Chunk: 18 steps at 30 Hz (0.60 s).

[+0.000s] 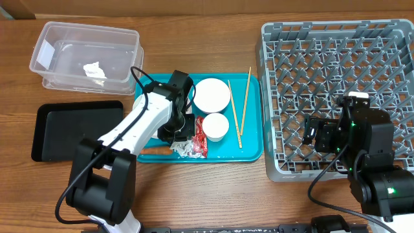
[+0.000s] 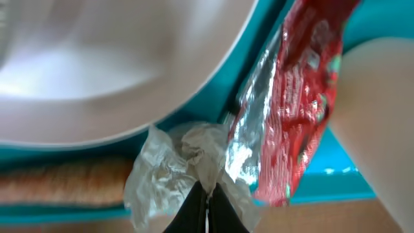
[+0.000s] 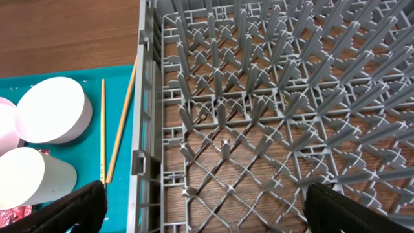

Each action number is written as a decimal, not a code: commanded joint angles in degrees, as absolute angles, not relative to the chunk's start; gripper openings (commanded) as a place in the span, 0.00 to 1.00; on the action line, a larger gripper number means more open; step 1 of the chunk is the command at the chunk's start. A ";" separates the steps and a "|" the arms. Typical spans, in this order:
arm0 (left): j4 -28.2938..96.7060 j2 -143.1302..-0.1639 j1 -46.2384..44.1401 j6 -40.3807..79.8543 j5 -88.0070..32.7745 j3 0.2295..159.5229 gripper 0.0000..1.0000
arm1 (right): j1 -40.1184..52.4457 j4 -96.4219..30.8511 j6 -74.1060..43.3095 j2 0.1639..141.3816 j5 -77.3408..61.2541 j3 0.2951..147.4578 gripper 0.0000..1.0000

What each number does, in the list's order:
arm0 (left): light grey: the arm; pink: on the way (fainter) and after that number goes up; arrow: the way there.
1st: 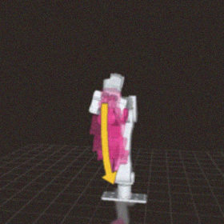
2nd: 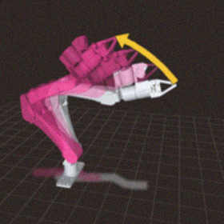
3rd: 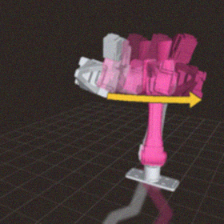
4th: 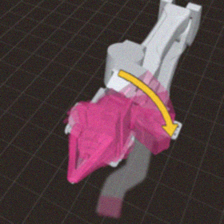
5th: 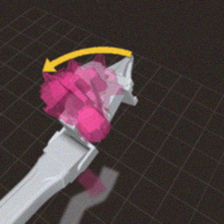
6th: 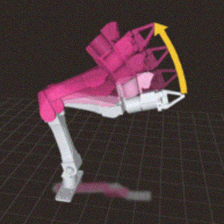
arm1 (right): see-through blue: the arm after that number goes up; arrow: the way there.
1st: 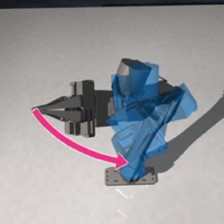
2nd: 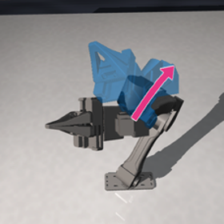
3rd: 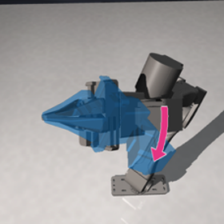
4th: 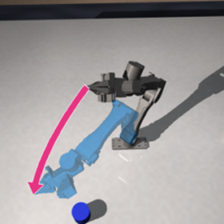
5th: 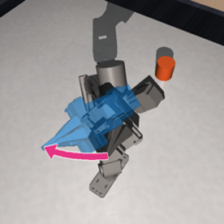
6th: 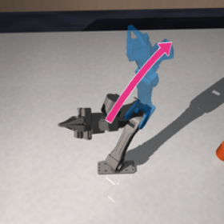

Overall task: Sort waste into correct bins and load items into the dishwasher
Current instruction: 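Grasp the remaining tissue with the left gripper and drop it in the bin, then grasp the red snack wrapper with the left gripper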

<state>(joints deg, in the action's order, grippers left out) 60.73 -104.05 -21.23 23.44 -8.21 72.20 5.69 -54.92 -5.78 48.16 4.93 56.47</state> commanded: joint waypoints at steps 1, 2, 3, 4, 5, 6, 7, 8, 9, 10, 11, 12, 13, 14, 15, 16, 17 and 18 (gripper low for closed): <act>64.86 -102.26 -19.79 20.99 -7.01 80.14 0.04 | 5.50 -54.57 -6.00 47.88 5.37 58.15 1.00; 66.59 -101.80 -19.35 20.80 -5.61 82.65 0.04 | 5.50 -54.57 -6.00 47.88 5.37 58.15 1.00; 68.16 -101.38 -18.81 20.58 -4.23 85.27 0.04 | 5.50 -54.59 -6.00 47.88 5.45 58.15 1.00; 69.49 -100.95 -18.24 20.49 -3.05 87.79 0.04 | 5.50 -54.59 -6.00 47.88 5.56 58.15 1.00; 71.44 -100.31 -16.71 19.57 -1.23 92.71 0.04 | 5.50 -54.57 -6.02 47.88 5.54 58.15 1.00; 71.88 -100.18 -15.81 19.11 -0.49 94.87 0.04 | 5.50 -54.59 -6.00 47.88 5.56 58.15 1.00; 72.12 -100.09 -14.92 19.00 0.38 96.68 0.04 | 5.50 -54.57 -6.00 47.88 5.56 58.15 1.00; 72.01 -100.09 -13.67 18.96 1.61 98.85 0.04 | 5.50 -54.57 -6.00 47.88 5.56 58.15 1.00; 71.64 -100.09 -12.60 18.96 2.57 100.14 0.04 | 5.50 -54.57 -6.00 47.88 5.56 58.15 1.00; 70.78 -100.09 -11.27 19.05 3.53 101.25 0.04 | 5.50 -54.59 -6.00 47.88 5.56 58.15 1.00; 69.41 -100.09 -9.82 18.96 3.68 101.93 0.04 | 5.50 -54.59 -6.00 47.88 5.58 58.15 1.00; 67.81 -100.09 -8.54 18.81 3.60 102.19 0.04 | 5.50 -54.59 -6.00 47.88 5.56 58.15 1.00; 65.80 -100.09 -7.01 18.81 3.62 102.19 0.04 | 5.50 -54.57 -6.00 47.88 5.56 58.15 1.00; 64.18 -100.12 -5.67 18.81 3.62 102.17 0.04 | 5.50 -54.57 -6.00 47.88 5.58 58.15 1.00; 62.24 -100.27 -4.05 18.83 3.60 102.17 0.04 | 5.50 -54.57 -6.00 47.88 5.56 58.15 1.00; 60.60 -100.31 -2.74 18.83 3.60 102.17 0.04 | 5.50 -54.57 -6.00 47.88 5.56 58.15 1.00; 58.74 -100.44 -1.37 18.85 3.60 102.17 0.04 | 5.50 -54.57 -6.00 47.88 5.58 58.15 1.00; 56.86 -100.64 -0.03 18.83 3.62 102.17 0.04 | 5.50 -54.57 -6.00 47.88 5.56 58.15 1.00</act>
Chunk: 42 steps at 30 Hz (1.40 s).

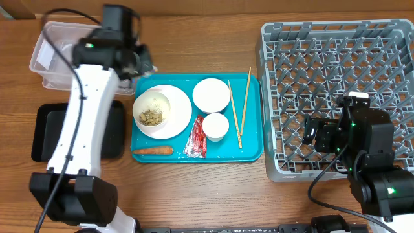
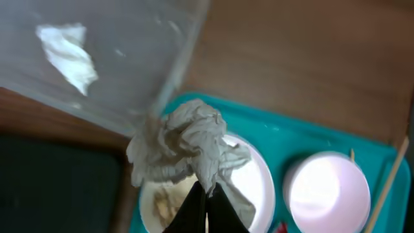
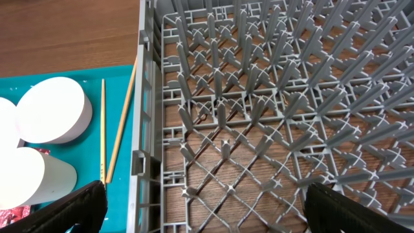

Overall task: Sort waste into correct bins and load items into the dishwasher
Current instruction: 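Grasp the red snack wrapper with the left gripper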

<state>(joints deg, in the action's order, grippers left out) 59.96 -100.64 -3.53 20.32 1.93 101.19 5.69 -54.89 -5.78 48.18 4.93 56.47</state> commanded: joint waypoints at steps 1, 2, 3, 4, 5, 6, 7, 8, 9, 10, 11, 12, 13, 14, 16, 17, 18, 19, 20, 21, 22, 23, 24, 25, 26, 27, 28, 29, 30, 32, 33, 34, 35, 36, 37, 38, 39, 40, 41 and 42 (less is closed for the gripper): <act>55.37 -100.92 0.99 18.83 3.62 102.17 0.04 | 5.50 -54.57 -6.00 47.88 5.56 58.15 1.00; 54.04 -101.25 2.02 18.83 3.62 102.17 0.04 | 5.50 -54.57 -6.00 47.88 5.56 58.15 1.00; 52.66 -101.82 3.03 18.83 3.62 102.17 0.04 | 5.50 -54.57 -6.00 47.88 5.56 58.15 1.00; 51.70 -102.39 3.81 18.83 3.60 102.17 0.04 | 5.50 -54.57 -6.00 47.88 5.56 58.15 1.00; 50.74 -103.11 4.56 18.83 3.60 102.17 0.04 | 5.50 -54.57 -6.02 47.88 5.56 58.15 1.00; 50.04 -103.90 5.13 18.83 3.62 102.17 0.04 | 5.50 -54.57 -6.00 47.88 5.56 58.15 1.00; 49.08 -105.23 5.91 18.83 3.62 102.17 0.04 | 5.50 -54.57 -6.00 47.88 5.56 58.15 1.00; 48.58 -106.17 6.35 18.83 3.62 102.17 0.04 | 5.50 -54.57 -6.00 47.88 5.54 58.15 1.00; 48.10 -106.96 6.61 18.81 3.62 102.15 0.04 | 5.50 -54.59 -6.02 47.88 5.54 58.15 1.00; 47.37 -108.29 7.11 18.81 3.60 102.17 0.08 | 5.50 -54.59 -6.02 47.88 5.54 58.15 1.00; 47.07 -108.95 7.31 18.81 3.60 102.17 0.20 | 5.50 -54.59 -6.02 47.88 5.54 58.15 1.00; 46.87 -109.30 7.51 18.81 3.57 102.17 0.33 | 5.50 -54.59 -6.02 47.88 5.54 58.15 1.00; 46.85 -109.34 7.57 18.83 3.36 102.17 0.42 | 5.50 -54.59 -6.02 47.88 5.56 58.15 1.00; 46.89 -109.23 7.60 18.83 3.03 102.17 0.45 | 5.50 -54.59 -6.02 47.88 5.56 58.15 1.00; 47.57 -108.18 7.55 18.81 1.08 102.19 0.48 | 5.50 -54.59 -6.02 47.88 5.54 58.15 1.00; 48.31 -107.50 7.40 18.76 -0.49 102.19 0.49 | 5.50 -54.59 -6.02 47.88 5.56 58.15 1.00; 49.60 -106.67 7.07 18.65 -2.15 102.19 0.50 | 5.50 -54.59 -6.02 47.88 5.54 58.15 1.00; 51.75 -105.69 6.66 18.65 -4.25 102.19 0.50 | 5.50 -54.59 -6.02 47.88 5.56 58.15 1.00; 54.15 -104.95 6.17 18.63 -6.35 102.19 0.50 | 5.50 -54.59 -6.02 47.88 5.56 58.15 1.00; 57.17 -104.22 5.52 18.63 -8.73 102.19 0.51 | 5.50 -54.59 -6.00 47.88 5.56 58.15 1.00; 61.06 -103.74 4.51 18.61 -10.87 102.17 0.51 | 5.50 -54.59 -6.02 47.88 5.56 58.15 1.00; 64.95 -103.61 3.29 18.52 -12.03 102.17 0.52 | 5.50 -54.59 -6.02 47.88 5.56 58.15 1.00; 68.38 -103.63 2.09 18.00 -12.08 102.17 0.53 | 5.50 -54.59 -6.02 47.88 5.56 58.15 1.00; 74.22 -103.83 -0.23 17.30 -11.46 101.82 0.54 | 5.50 -54.59 -6.00 47.88 5.56 58.15 1.00; 76.62 -103.83 -1.48 17.10 -11.44 101.12 0.55 | 5.50 -54.59 -6.02 47.88 5.56 58.15 1.00; 78.94 -103.83 -3.16 17.12 -11.49 99.90 0.56 | 5.50 -54.59 -6.02 47.88 5.56 58.15 1.00; 80.49 -103.83 -4.58 17.15 -11.49 98.87 0.56 | 5.50 -54.59 -6.02 47.88 5.56 58.15 1.00; 81.32 -103.83 -6.26 17.17 -11.73 97.36 0.56 | 5.50 -54.59 -6.02 47.88 5.56 58.15 1.00; 81.30 -103.83 -7.81 17.19 -12.16 95.64 0.57 | 5.50 -54.59 -6.02 47.88 5.56 58.15 1.00; 80.73 -103.83 -11.05 18.41 -12.53 92.03 0.57 | 5.50 -54.59 -6.02 47.88 5.54 58.15 1.00; 79.77 -103.83 -12.40 19.00 -12.80 90.19 0.57 | 5.50 -54.61 -6.00 47.88 5.54 58.15 1.00; 78.63 -103.83 -13.89 19.68 -13.43 88.12 0.57 | 5.50 -54.61 -6.00 47.88 5.56 58.15 1.00; 77.62 -103.83 -14.98 19.99 -14.15 86.56 0.57 | 5.50 -54.61 -6.02 47.88 5.54 58.15 1.00; 76.14 -103.83 -16.19 20.45 -15.07 84.66 0.57 | 5.50 -54.63 -6.02 47.88 5.54 58.15 1.00; 74.70 -103.83 -17.23 21.74 -15.57 82.85 0.57 | 5.50 -54.63 -6.02 47.88 5.54 58.15 1.00; 73.73 -103.83 -17.98 22.70 -16.05 81.56 0.57 | 5.50 -54.63 -6.02 47.88 5.54 58.15 1.00; 72.42 -103.83 -18.74 23.46 -16.97 80.09 0.57 | 5.50 -54.63 -6.02 47.88 5.54 58.15 1.00; 70.74 -103.83 -19.35 23.77 -18.20 78.59 0.57 | 5.50 -54.63 -6.02 47.88 5.54 58.15 1.00; 69.47 -103.83 -19.81 24.08 -19.25 77.54 0.57 | 5.50 -54.65 -6.02 47.88 5.54 58.15 1.00; 67.94 -103.83 -20.32 24.08 -20.12 76.34 0.57 | 5.50 -54.68 -6.02 47.88 5.54 58.15 1.00</act>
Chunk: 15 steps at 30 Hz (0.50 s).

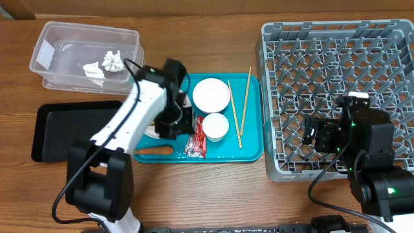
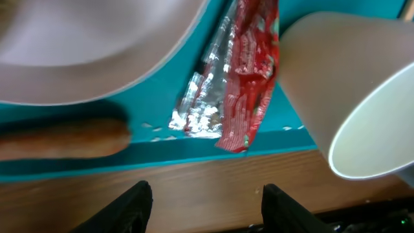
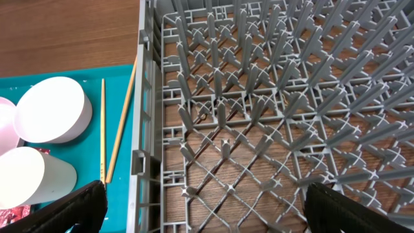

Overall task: Sort waste into correct bins and load items into the dishwasher
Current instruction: 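Grasp the red snack wrapper with the left gripper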

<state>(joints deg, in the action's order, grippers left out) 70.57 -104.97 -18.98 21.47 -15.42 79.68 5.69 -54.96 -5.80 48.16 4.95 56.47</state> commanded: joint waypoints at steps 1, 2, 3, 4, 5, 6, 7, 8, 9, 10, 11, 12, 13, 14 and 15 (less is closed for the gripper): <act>66.22 -103.83 -20.71 24.10 -20.53 75.16 0.57 | 5.50 -54.65 -6.02 47.88 5.54 58.15 1.00; 64.82 -103.83 -20.97 24.12 -20.43 74.15 0.57 | 5.50 -54.65 -6.02 47.88 5.54 58.15 1.00; 63.75 -103.83 -21.08 24.34 -20.43 73.30 0.57 | 5.50 -54.65 -6.02 47.88 5.54 58.15 1.00; 62.52 -103.83 -21.08 24.62 -20.45 72.34 0.57 | 5.50 -54.68 -6.02 47.88 5.54 58.15 1.00; 61.25 -103.83 -21.08 24.69 -20.40 71.37 0.57 | 5.50 -54.78 -6.02 47.88 5.54 58.15 1.00; 60.29 -103.83 -21.08 24.69 -20.38 70.74 0.57 | 5.50 -54.85 -6.02 47.88 5.54 58.15 1.00; 59.13 -103.83 -21.08 24.67 -20.36 70.00 0.57 | 5.50 -54.94 -6.02 47.88 5.54 58.15 1.00; 58.11 -103.83 -21.08 24.67 -20.38 69.30 0.57 | 5.50 -54.98 -6.02 47.88 5.54 58.15 1.00; 57.21 -103.83 -21.08 24.73 -20.45 68.64 0.59 | 5.50 -55.00 -6.02 47.88 5.54 58.15 1.00; 56.45 -103.83 -21.10 24.91 -20.43 68.07 0.59 | 5.50 -55.00 -6.02 47.88 5.54 58.15 1.00; 55.77 -103.83 -21.15 24.95 -20.45 67.57 0.59 | 5.50 -55.00 -6.02 47.88 5.54 58.15 1.00; 55.13 -103.83 -21.15 24.99 -20.69 67.02 0.58 | 5.50 -55.00 -6.02 47.88 5.54 58.15 1.00; 54.76 -103.83 -21.15 25.47 -20.86 66.65 0.58 | 5.50 -55.00 -6.02 47.88 5.54 58.15 1.00; 54.37 -103.83 -21.15 25.87 -20.88 66.24 0.57 | 5.50 -55.00 -6.02 47.88 5.54 58.15 1.00; 53.91 -103.83 -21.15 25.89 -20.88 65.93 0.57 | 5.50 -55.00 -6.02 47.88 5.54 58.15 1.00</act>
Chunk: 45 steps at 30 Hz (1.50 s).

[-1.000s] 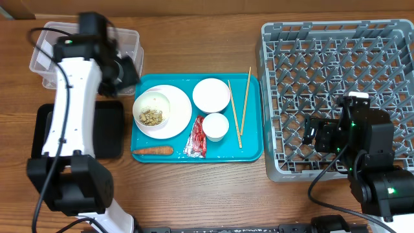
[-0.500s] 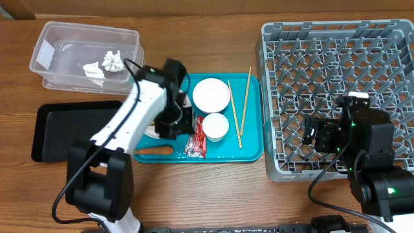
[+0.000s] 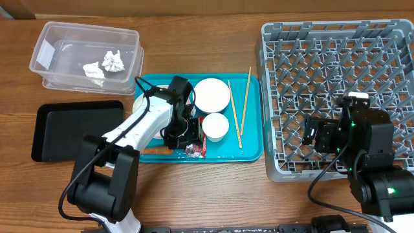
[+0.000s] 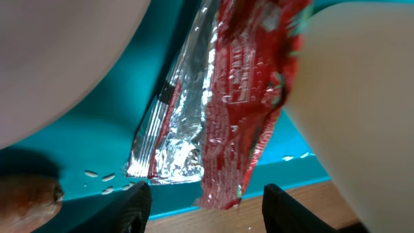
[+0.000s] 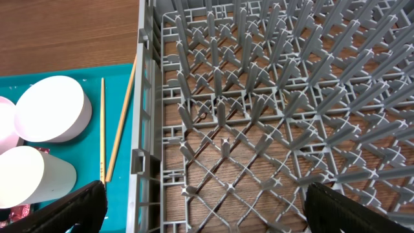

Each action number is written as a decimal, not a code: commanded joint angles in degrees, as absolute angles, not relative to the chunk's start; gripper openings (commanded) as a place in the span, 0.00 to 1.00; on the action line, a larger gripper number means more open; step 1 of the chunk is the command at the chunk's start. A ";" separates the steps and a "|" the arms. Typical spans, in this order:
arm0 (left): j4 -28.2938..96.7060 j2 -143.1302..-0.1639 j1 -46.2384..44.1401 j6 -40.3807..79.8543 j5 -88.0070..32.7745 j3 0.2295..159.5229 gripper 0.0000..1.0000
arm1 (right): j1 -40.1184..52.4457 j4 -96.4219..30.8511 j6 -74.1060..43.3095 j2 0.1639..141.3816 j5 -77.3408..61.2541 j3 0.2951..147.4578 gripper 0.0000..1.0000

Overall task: Sort waste into correct bins and load items into the dishwasher
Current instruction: 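Grasp the red snack wrapper with the left gripper, then move the wrapper with the left gripper and release it into the bin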

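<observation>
A red and silver wrapper [image 4: 246,97] lies at the front of the teal tray [image 3: 249,139], between a white plate [image 3: 139,103] and a white cup [image 3: 216,126]. My left gripper [image 4: 207,217] hangs open just over the wrapper's near end, one finger on either side, touching nothing; overhead it is the left gripper [image 3: 184,133]. A carrot [image 3: 152,150] lies at the tray's front left. A white bowl [image 3: 212,94] and two chopsticks [image 3: 242,107] are also on the tray. My right gripper [image 5: 207,220] is open over the grey dish rack [image 3: 336,65].
A clear bin [image 3: 87,58] at the back left holds two crumpled tissues [image 3: 113,61]. A black tray [image 3: 74,129] lies in front of it. The left arm hides most of the plate. The rack's left wall [image 5: 139,129] stands next to the tray.
My left gripper, still open, is now lower and closer to the red wrapper, which fills more of the wrist view. The right arm has not moved.
My left gripper was shut on a crumpled tissue beside the wrapper on the tray. Then it held the tissue up by the clear bin. Later a second tissue lay in the bin and the gripper was open over the wrapper, now closer.
</observation>
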<state>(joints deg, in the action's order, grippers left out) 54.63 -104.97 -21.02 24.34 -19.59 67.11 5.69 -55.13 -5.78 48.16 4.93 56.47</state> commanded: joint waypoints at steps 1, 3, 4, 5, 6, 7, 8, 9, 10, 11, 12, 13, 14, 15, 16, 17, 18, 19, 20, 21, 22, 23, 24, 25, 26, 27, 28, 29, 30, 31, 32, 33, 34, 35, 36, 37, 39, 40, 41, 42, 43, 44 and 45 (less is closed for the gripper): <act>53.60 -103.83 -21.15 25.93 -20.84 65.67 0.55 | 5.50 -55.00 -6.02 47.88 5.54 58.15 1.00; 52.77 -103.83 -21.15 26.06 -20.84 65.28 0.52 | 5.50 -55.00 -6.02 47.88 5.54 58.15 1.00; 52.53 -103.83 -21.17 26.44 -20.84 65.21 0.49 | 5.50 -55.00 -6.02 47.88 5.54 58.15 1.00; 52.31 -103.83 -21.17 26.76 -20.82 65.19 0.45 | 5.50 -55.00 -6.02 47.88 5.54 58.15 1.00; 51.99 -103.83 -21.19 27.14 -20.82 65.12 0.43 | 5.50 -55.00 -6.02 47.88 5.54 58.15 1.00; 51.68 -103.83 -21.19 27.29 -20.84 65.08 0.39 | 5.50 -55.00 -6.02 47.88 5.54 58.15 1.00; 51.48 -103.83 -21.19 27.31 -20.84 65.08 0.35 | 5.50 -55.00 -6.02 47.88 5.54 58.15 1.00; 51.24 -103.83 -21.19 27.33 -20.82 65.04 0.34 | 5.50 -55.00 -6.02 47.88 5.54 58.15 1.00; 50.92 -103.83 -21.21 27.55 -20.84 64.97 0.34 | 5.50 -55.00 -6.02 47.88 5.54 58.15 1.00; 50.87 -103.83 -21.30 27.83 -20.82 64.97 0.34 | 5.50 -55.00 -6.02 47.88 5.54 58.15 1.00; 50.74 -103.83 -21.43 27.94 -20.82 64.95 0.34 | 5.50 -55.00 -6.02 47.88 5.54 58.15 1.00; 50.65 -103.83 -21.69 27.94 -20.73 64.95 0.34 | 5.50 -54.98 -6.02 47.88 5.54 58.15 1.00; 50.61 -103.83 -21.87 27.99 -20.53 64.95 0.35 | 5.50 -55.00 -6.02 47.88 5.54 58.15 1.00; 50.61 -103.83 -22.15 28.25 -20.34 64.95 0.35 | 5.50 -55.00 -6.02 47.88 5.54 58.15 1.00; 50.59 -103.83 -22.33 28.60 -20.08 64.95 0.35 | 5.50 -55.00 -6.02 47.88 5.54 58.15 1.00; 50.50 -103.83 -22.57 28.88 -19.57 64.95 0.35 | 5.50 -54.98 -6.02 47.88 5.54 58.15 1.00; 50.41 -103.83 -22.85 29.28 -19.00 64.95 0.35 | 5.50 -54.98 -6.02 47.88 5.54 58.15 1.00; 50.28 -103.83 -23.09 29.43 -18.79 64.95 0.36 | 5.50 -55.00 -6.02 47.88 5.54 58.15 1.00; 50.06 -103.83 -23.35 29.43 -18.72 64.95 0.36 | 5.50 -55.00 -6.02 47.88 5.54 58.15 1.00; 49.98 -103.83 -23.57 29.45 -18.72 64.95 0.35 | 5.50 -55.00 -6.02 47.88 5.54 58.15 1.00; 49.74 -103.83 -23.77 29.45 -18.72 64.95 0.34 | 5.50 -55.00 -6.02 47.88 5.54 58.15 1.00; 49.52 -103.83 -23.94 29.47 -18.76 64.95 0.32 | 5.50 -55.00 -6.02 47.88 5.54 58.15 1.00; 49.36 -103.83 -24.03 29.71 -18.72 64.95 0.27 | 5.50 -55.00 -6.02 47.88 5.54 58.15 1.00; 49.30 -103.83 -24.03 29.85 -18.74 64.95 0.21 | 5.50 -55.00 -6.02 47.88 5.54 58.15 1.00; 49.32 -103.83 -24.03 29.85 -18.87 64.95 0.12 | 5.50 -55.02 -6.02 47.88 5.54 58.15 1.00; 49.45 -103.83 -24.01 29.85 -18.87 64.95 0.04 | 5.50 -55.02 -6.02 47.88 5.54 58.15 1.00; 49.60 -103.83 -23.92 29.85 -18.90 64.97 0.04 | 5.50 -55.07 -6.02 47.88 5.54 58.15 1.00; 49.80 -103.83 -23.88 29.82 -18.87 64.97 0.04 | 5.50 -55.07 -6.02 47.88 5.54 58.15 1.00; 50.17 -103.79 -23.73 29.82 -18.85 65.04 0.04 | 5.50 -55.07 -6.02 47.88 5.54 58.15 1.00; 50.85 -103.77 -23.49 29.82 -18.61 65.17 0.04 | 5.50 -55.07 -6.02 47.88 5.54 58.15 1.00; 51.75 -103.68 -23.11 29.80 -18.24 65.43 0.04 | 5.50 -55.07 -6.02 47.88 5.54 58.15 1.00; 52.88 -103.42 -22.70 29.80 -17.54 65.91 0.04 | 5.50 -55.07 -6.02 47.88 5.54 58.15 1.00; 53.98 -103.11 -22.24 29.19 -17.12 66.57 0.04 | 5.50 -55.07 -6.02 47.88 5.56 58.15 1.00; 55.35 -102.54 -21.61 27.86 -16.91 67.66 0.04 | 5.50 -55.02 -6.00 47.88 5.56 58.15 1.00; 56.73 -101.93 -20.99 26.70 -16.47 68.99 0.04 | 5.50 -55.02 -6.00 47.88 5.56 58.15 1.00; 58.52 -101.06 -20.32 25.63 -15.59 70.85 0.04 | 5.50 -55.02 -6.00 47.88 5.56 58.15 1.00; 61.45 -99.31 -19.00 24.05 -13.15 74.83 0.04 | 5.50 -55.02 -6.02 47.88 5.56 58.15 1.00; 62.83 -98.32 -18.22 23.22 -11.62 77.25 0.04 | 5.50 -55.02 -6.00 47.88 5.56 58.15 1.00; 63.96 -97.32 -17.34 22.33 -10.17 79.83 0.04 | 5.50 -55.02 -6.00 47.88 5.54 58.15 1.00; 64.60 -96.57 -16.56 21.74 -8.88 81.91 0.04 | 5.50 -55.02 -6.02 47.88 5.56 58.15 1.00; 65.04 -95.72 -15.46 21.30 -7.20 84.40 0.04 | 5.50 -55.02 -6.02 47.88 5.54 58.15 1.00; 65.14 -95.11 -14.39 21.17 -5.32 86.50 0.04 | 5.50 -55.02 -6.02 47.88 5.54 58.15 1.00; 65.08 -94.61 -13.10 21.17 -3.09 88.68 0.04 | 5.50 -55.02 -6.02 47.88 5.56 58.15 1.00</act>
